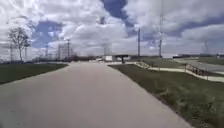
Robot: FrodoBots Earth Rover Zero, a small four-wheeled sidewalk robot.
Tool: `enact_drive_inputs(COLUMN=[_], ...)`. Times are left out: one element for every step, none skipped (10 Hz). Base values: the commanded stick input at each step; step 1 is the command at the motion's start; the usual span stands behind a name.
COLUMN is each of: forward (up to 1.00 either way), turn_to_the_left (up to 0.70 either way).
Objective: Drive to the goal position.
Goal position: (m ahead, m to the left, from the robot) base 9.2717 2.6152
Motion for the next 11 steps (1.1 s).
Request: enact_drive_inputs(forward=[1.0,1.0,1.0,1.0,1.0,1.0,1.0,1.0,1.0,1.0,1.0], turn_to_the_left=[0.0,0.0,0.0,0.0,0.0,0.0,0.0,0.0,0.0,0.0,0.22])
